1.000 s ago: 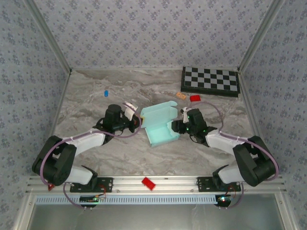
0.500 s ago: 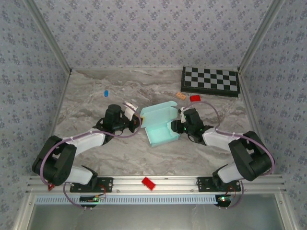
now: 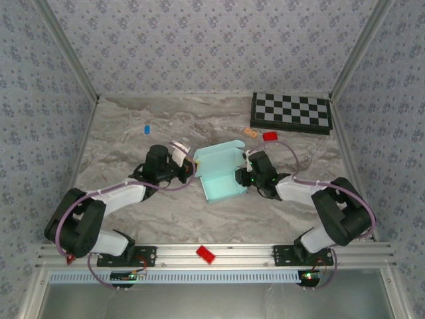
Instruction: Fold the paper box
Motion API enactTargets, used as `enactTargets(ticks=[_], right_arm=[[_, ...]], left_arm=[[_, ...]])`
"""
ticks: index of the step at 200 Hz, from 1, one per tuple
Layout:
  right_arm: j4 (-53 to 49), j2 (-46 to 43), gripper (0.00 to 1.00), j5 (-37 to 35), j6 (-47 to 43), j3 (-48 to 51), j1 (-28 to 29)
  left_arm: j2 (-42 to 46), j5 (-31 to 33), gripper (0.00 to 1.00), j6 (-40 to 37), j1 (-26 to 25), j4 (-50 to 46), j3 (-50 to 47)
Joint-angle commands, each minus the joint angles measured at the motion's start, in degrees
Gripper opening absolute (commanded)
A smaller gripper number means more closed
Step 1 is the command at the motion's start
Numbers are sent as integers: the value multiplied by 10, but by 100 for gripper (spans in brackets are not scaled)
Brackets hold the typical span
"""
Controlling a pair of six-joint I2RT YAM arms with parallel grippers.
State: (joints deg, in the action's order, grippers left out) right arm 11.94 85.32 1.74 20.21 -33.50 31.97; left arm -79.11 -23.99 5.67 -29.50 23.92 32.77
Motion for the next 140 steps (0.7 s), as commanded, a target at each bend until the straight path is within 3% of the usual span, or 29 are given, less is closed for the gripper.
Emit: enactTargets(ticks=[1,92,140], right_arm=[[-42,13,31,-38,-12,-18,4],[-91,19,34,-48,-32,-36,5],[-56,13,39,-20,-8,-26,0]], left_arm=[[9,13,0,4,-4,3,-1],[12,27,0,5,-4,1,-2],[8,33,0,16,-4,5,-2]])
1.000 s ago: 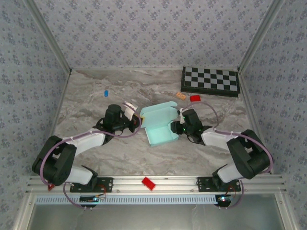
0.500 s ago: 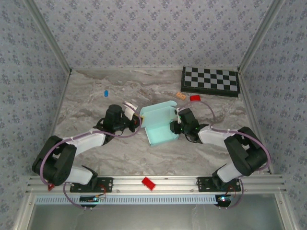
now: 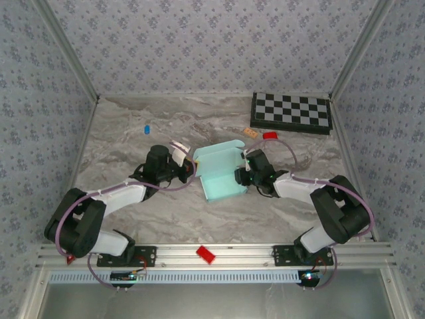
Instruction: Fold the paper box
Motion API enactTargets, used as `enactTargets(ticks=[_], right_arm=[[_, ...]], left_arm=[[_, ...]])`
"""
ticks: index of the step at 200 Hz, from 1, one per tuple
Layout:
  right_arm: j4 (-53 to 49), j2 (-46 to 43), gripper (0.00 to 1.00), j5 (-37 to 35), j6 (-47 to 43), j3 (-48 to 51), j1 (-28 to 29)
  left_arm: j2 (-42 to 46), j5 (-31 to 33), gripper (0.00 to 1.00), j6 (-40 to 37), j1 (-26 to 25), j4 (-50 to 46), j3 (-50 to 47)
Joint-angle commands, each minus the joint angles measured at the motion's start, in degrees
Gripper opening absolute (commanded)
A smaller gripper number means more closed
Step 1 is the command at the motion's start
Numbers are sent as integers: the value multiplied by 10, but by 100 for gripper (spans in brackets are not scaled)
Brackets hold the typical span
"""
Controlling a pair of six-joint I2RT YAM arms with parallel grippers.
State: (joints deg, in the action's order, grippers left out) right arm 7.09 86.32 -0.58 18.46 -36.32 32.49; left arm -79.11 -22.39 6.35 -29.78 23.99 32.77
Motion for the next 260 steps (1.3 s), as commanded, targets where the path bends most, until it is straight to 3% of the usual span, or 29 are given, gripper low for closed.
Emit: enactTargets(ticks=[1,82,121,260], right_arm=[[-6,3,39,3,10,2,-5],[29,3,45,-22,26,18,-2],[1,7,40,-37,7,10,0],[-66,34,38,-81,-11,-20,21]], left_arm=[[8,17,0,10,-1,4,-2],[7,21,0,23,0,5,-1],[6,22,0,24,-1,5,1],[-2,24,0,22,-1,3,6]])
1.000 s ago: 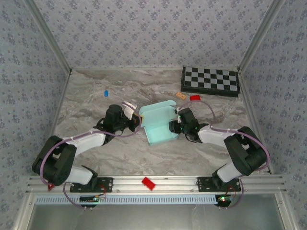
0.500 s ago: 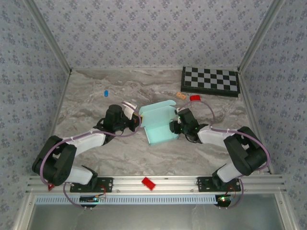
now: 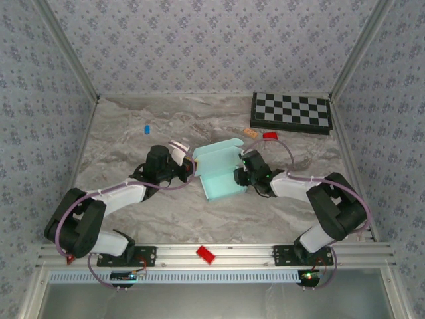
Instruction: Fold the paper box
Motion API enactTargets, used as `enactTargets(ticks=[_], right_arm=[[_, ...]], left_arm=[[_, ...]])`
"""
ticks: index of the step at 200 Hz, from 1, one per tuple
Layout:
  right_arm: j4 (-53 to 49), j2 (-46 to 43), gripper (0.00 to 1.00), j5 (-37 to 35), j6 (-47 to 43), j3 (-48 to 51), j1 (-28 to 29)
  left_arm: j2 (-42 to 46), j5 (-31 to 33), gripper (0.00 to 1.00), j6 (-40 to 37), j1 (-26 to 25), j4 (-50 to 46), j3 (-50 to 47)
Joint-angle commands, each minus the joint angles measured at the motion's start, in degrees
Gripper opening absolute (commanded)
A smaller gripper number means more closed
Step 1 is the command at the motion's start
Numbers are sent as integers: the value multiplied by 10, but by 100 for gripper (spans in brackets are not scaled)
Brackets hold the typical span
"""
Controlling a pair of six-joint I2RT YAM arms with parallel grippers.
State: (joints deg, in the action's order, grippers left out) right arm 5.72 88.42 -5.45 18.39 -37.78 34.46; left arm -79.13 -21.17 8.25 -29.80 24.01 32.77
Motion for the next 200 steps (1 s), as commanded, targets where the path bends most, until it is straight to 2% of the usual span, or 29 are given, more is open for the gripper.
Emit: enactTargets(ticks=[1,34,115,200], right_arm=[[-52,13,38,-33,-11,-6,2],[-66,21,38,-43,-13,-15,4],[-97,42,29,-80,-13,-38,16],[-141,65,27,-104,-19,-60,23]], left_arm=[[-1,12,0,3,-1,3,6],[-2,11,0,2,0,3,6],[-2,10,0,-1,-1,2,6],[-6,8,0,-12,0,1,10]])
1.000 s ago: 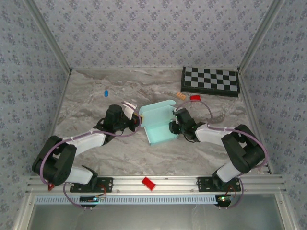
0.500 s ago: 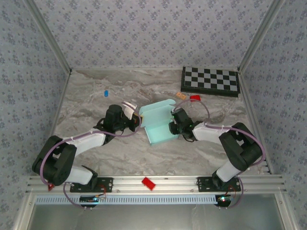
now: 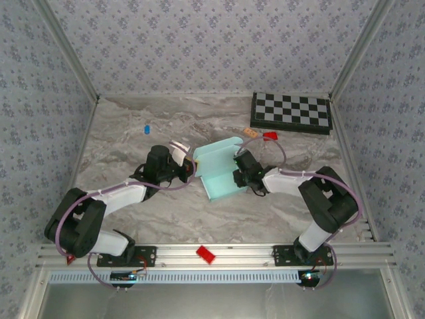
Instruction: Fold the paper box
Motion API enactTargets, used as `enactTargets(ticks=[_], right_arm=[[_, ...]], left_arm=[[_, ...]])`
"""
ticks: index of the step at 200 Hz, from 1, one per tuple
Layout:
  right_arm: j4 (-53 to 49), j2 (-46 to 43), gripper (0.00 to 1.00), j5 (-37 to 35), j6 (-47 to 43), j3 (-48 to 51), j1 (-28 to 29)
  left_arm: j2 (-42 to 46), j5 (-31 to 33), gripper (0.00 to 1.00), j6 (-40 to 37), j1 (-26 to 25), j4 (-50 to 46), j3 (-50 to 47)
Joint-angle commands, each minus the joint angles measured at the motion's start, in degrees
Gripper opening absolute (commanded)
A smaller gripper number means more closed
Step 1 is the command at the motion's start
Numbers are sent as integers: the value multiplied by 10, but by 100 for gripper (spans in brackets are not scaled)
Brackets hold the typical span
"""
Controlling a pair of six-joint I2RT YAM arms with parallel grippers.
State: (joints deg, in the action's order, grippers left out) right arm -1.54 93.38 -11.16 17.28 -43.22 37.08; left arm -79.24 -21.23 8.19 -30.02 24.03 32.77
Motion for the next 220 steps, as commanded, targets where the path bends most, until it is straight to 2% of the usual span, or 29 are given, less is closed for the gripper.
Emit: enactTargets(ticks=[1,91,220], right_arm=[[-69,16,27,-47,-8,-5,-3],[-106,43,22,-72,-9,-29,-1],[-190,84,16,-133,41,-59,-2]], left_arm=[[-4,9,0,-12,2,1,10],[-8,8,0,-26,2,-11,19],[-15,7,0,-58,8,-28,30]])
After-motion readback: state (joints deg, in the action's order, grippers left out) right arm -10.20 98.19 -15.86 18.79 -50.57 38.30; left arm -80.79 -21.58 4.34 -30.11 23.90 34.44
